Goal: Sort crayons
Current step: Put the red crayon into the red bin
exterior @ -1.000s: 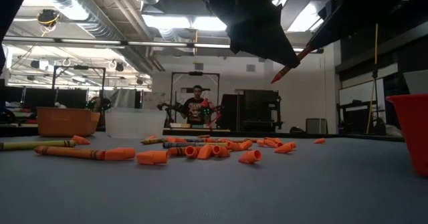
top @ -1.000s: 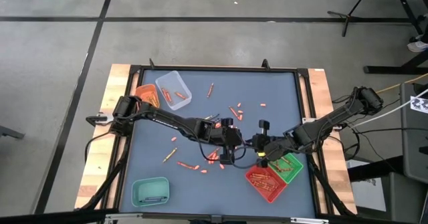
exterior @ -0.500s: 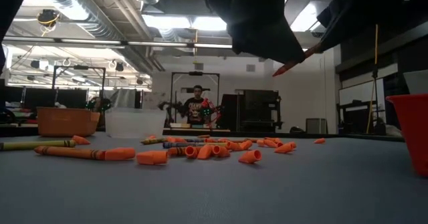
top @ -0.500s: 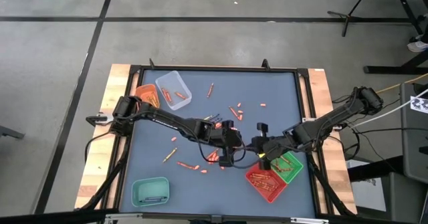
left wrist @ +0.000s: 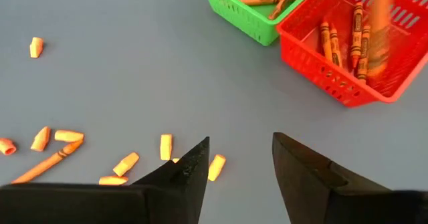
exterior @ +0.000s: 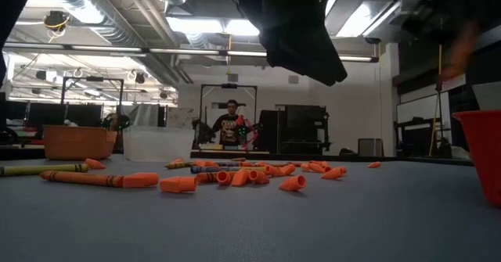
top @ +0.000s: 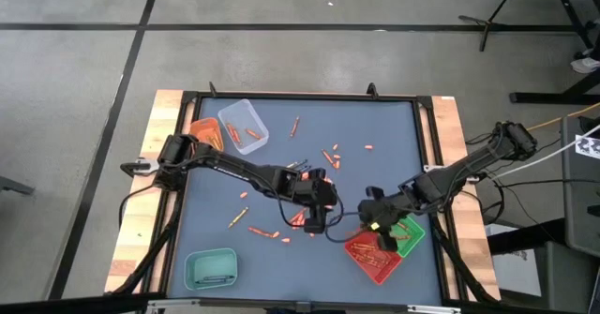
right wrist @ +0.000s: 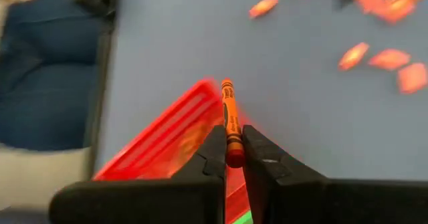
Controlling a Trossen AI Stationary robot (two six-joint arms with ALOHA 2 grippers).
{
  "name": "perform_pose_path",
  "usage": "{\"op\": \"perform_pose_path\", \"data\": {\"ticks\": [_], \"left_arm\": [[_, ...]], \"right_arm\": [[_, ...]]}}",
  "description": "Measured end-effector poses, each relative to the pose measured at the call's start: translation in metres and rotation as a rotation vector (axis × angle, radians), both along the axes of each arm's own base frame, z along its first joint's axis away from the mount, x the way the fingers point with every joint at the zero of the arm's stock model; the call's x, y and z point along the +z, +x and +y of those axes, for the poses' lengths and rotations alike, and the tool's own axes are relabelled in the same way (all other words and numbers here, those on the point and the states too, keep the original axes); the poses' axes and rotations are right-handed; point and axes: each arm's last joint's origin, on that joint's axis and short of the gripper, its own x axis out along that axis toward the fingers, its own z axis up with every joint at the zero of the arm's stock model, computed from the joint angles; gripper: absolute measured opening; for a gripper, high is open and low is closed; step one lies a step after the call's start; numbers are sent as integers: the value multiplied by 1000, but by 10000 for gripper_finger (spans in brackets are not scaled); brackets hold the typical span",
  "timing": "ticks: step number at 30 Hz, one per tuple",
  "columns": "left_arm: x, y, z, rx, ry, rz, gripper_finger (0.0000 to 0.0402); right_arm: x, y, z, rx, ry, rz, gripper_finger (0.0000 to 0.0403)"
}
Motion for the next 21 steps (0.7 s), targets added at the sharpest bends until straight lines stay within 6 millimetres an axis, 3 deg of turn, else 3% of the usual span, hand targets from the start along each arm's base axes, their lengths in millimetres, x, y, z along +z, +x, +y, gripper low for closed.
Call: {"op": "perform_pose_path", "data": {"ticks": [8,21], "left_arm": [[0,0,0,-2,-1,1,147],[-4,-4,0,-2,7,52,147]], "right_arm": [[0,-6,5,71,198,151,28],[-4,-11,3,74,184,225,47]]}}
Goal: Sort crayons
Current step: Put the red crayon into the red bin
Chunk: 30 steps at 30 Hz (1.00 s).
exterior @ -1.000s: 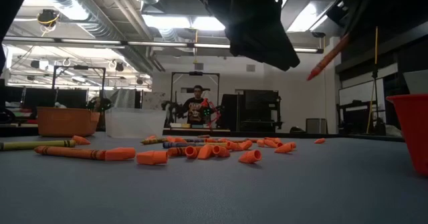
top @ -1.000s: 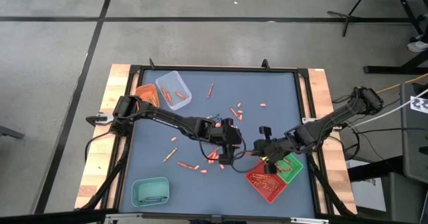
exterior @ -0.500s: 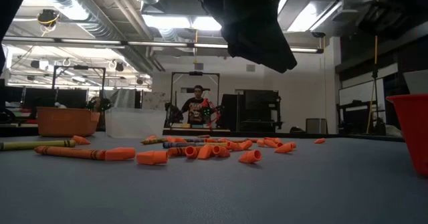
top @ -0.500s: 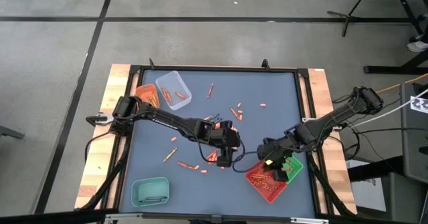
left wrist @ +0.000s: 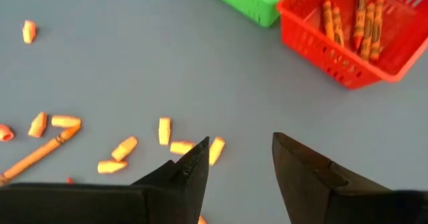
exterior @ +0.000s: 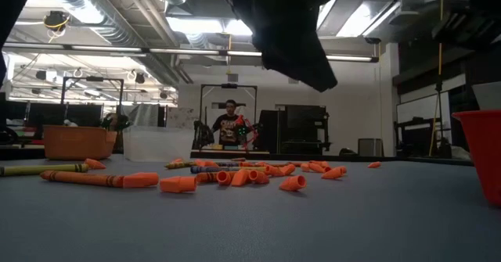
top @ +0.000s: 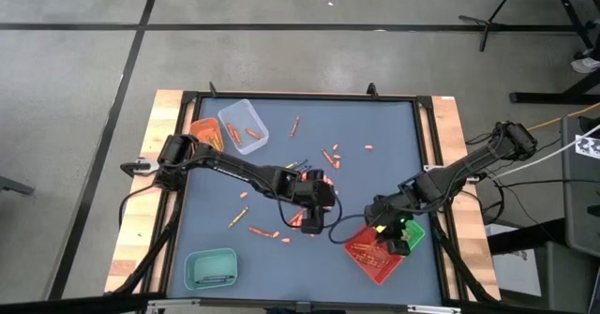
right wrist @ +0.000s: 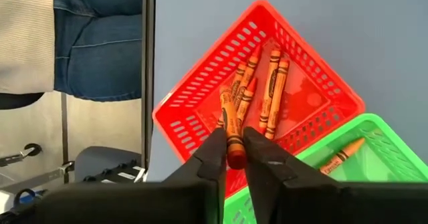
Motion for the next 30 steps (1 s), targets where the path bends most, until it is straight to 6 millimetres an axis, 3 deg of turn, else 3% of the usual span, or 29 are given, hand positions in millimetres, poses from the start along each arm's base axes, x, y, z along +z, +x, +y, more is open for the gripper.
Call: {"op": "perform_pose_path", "data": {"ticks": [12,25,30], "left_arm": [[-14,-21,-2,-64,-36,267,130],[-24,-65,-23,-32,-48,685,102],[-24,-78,-37,-37,-20,774,99]], "right_arm": [[-2,0,-3,-39,-84,-22,125],[-2,3,-8,-126,-241,-109,129],[-2,3,-8,-129,-245,-112,129]]}}
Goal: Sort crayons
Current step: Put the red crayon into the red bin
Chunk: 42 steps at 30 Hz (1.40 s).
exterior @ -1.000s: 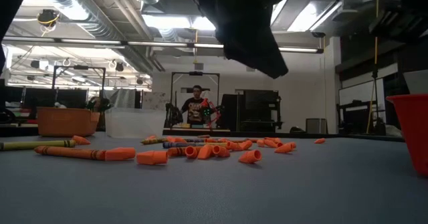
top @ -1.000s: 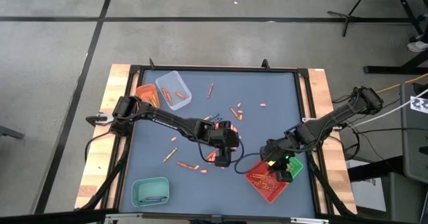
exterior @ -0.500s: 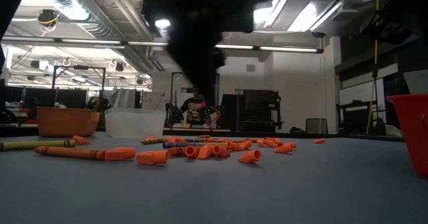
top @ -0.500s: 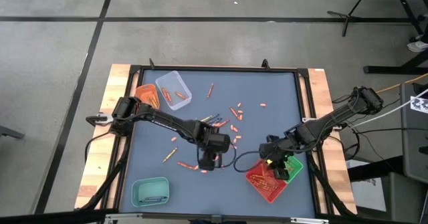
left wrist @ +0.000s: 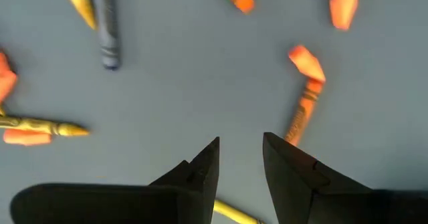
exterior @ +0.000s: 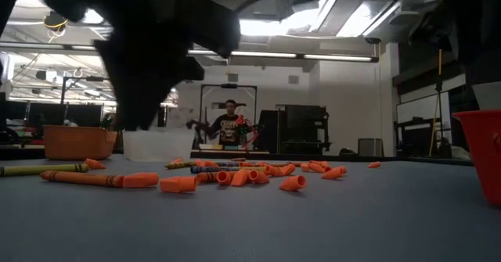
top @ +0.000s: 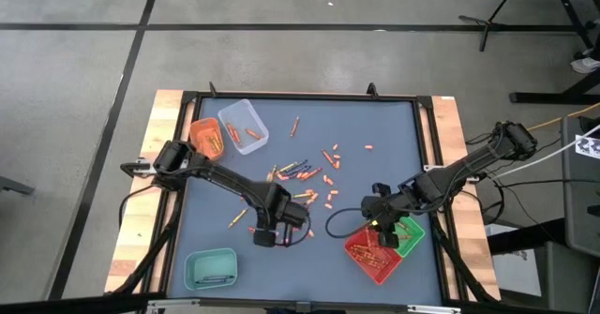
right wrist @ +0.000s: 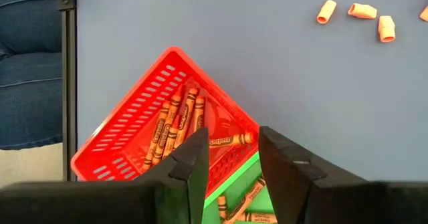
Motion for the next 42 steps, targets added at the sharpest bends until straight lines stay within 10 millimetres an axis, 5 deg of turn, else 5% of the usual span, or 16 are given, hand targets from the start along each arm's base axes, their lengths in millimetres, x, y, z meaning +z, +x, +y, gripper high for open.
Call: {"op": "perform_pose_path", "data": {"ticks": [8,14,33,42], "left_arm": [[-2,-12,-31,-90,1,4,99],[-21,-29,-41,-106,23,52,98],[-52,-38,-31,-68,12,41,95],[-53,-38,-32,-63,12,42,37]], "right_arm": [[0,0,0,0,0,-2,129],[0,2,-2,-36,-57,-41,129],[0,2,-3,-57,-94,-60,129],[0,2,-3,-58,-94,-60,129]]}}
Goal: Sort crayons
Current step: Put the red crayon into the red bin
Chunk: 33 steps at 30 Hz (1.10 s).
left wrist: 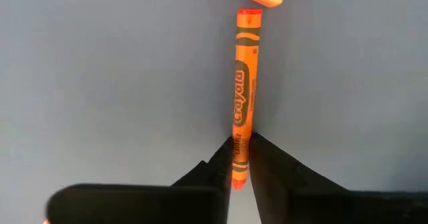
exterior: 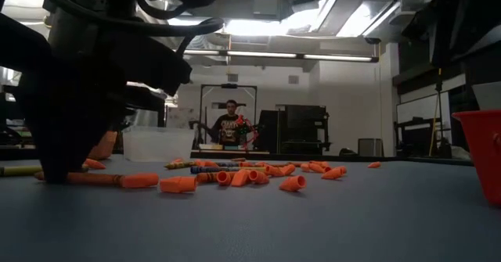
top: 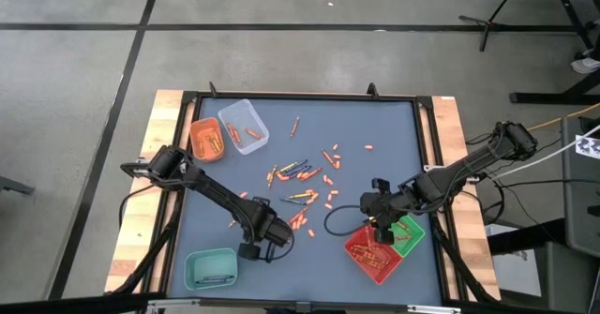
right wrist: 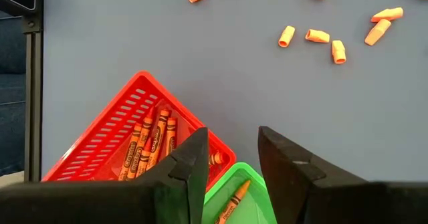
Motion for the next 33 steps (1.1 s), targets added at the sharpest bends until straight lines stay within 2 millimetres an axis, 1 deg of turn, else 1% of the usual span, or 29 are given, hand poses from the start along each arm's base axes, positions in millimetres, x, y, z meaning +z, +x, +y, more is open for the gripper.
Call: {"op": "perform_pose_path", "data": {"ticks": [6,12,17,19,22,25,29,33], "left_arm": [[0,0,0,23,9,0,7],[0,0,1,21,12,4,2],[10,0,3,25,0,-44,1],[19,1,6,30,13,-101,1],[38,4,13,48,37,-202,3],[50,8,18,68,44,-296,7],[68,18,26,111,49,-465,8],[76,30,31,120,66,-601,8]], "right_arm": [[0,0,0,0,0,0,129],[0,0,0,0,0,-1,129],[1,1,1,0,7,-15,129],[1,3,1,0,15,-30,129],[3,5,3,1,32,-63,129],[5,8,3,-11,27,-106,129],[7,11,2,-37,-52,-176,129],[9,14,-1,-73,-170,-246,129]]}}
